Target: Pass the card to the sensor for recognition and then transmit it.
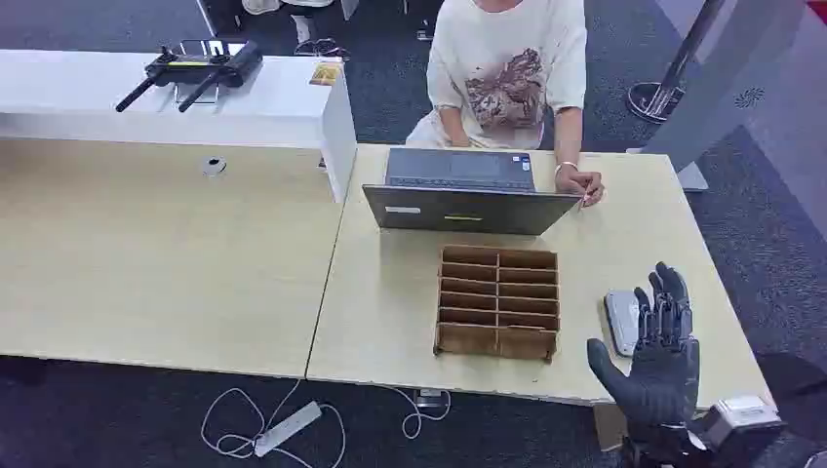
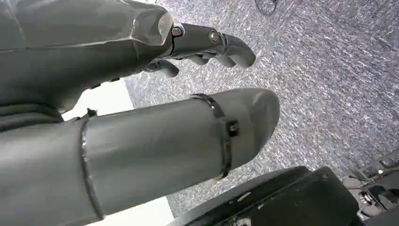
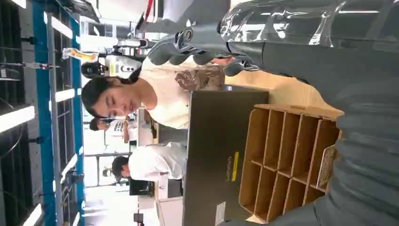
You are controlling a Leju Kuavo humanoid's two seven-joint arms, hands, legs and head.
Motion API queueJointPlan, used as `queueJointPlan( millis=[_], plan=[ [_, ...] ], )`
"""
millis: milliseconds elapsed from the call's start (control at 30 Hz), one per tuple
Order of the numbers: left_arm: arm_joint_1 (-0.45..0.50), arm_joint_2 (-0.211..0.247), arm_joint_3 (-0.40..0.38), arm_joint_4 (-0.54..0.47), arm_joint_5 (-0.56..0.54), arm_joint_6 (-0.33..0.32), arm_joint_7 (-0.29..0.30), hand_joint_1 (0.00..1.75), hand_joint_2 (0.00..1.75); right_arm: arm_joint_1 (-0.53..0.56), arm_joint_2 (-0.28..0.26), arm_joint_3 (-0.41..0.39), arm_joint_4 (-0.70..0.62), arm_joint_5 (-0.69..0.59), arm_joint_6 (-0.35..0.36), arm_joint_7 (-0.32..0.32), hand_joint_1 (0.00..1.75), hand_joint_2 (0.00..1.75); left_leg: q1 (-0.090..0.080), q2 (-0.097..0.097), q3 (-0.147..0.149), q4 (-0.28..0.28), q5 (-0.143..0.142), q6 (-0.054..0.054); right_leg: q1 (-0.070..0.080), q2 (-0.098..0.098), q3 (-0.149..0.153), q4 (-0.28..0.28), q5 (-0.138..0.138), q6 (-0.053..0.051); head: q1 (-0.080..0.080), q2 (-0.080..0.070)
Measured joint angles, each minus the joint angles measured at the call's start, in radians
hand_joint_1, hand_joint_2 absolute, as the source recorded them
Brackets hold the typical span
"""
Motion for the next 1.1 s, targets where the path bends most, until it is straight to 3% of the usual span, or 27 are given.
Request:
queueJointPlan(
  millis=[467,733,900,1100],
  plan=[
    [0.002,-0.002,0.002,0.0,0.037,0.03,-0.014,0.0,0.0,-0.013,0.0,0.0,0.0,0.04,0.003,-0.002,0.0,1.75,0.0,0.0,0.0,0.0,0.0,0.0,0.0,0.0,0.0,0.0,0.0,0.0,0.0,0.0],
    [0.004,-0.004,0.016,0.0,0.06,0.053,-0.051,0.0,0.0,-0.058,-0.006,0.0,0.001,0.124,-0.007,-0.012,0.0,1.75,0.0,0.0,0.0,0.0,0.0,0.0,0.0,0.0,0.0,0.0,0.0,0.0,0.0,0.0],
    [0.004,-0.005,0.023,0.0,0.068,0.047,-0.066,0.0,0.0,-0.146,-0.04,0.002,0.02,0.217,-0.082,-0.006,0.0,1.75,0.0,0.001,0.0,0.0,0.0,0.0,0.0,0.0,0.0,0.0,0.001,0.0,0.0,0.0],
    [0.004,-0.007,0.024,0.0,0.067,0.039,-0.069,0.0,0.0,-0.244,-0.086,0.01,0.069,0.398,-0.252,0.017,0.0,1.75,0.0,0.0,0.0,0.0,0.0,0.0,0.0,0.0,0.0,0.0,0.001,0.0,0.0,0.0]
  ],
)
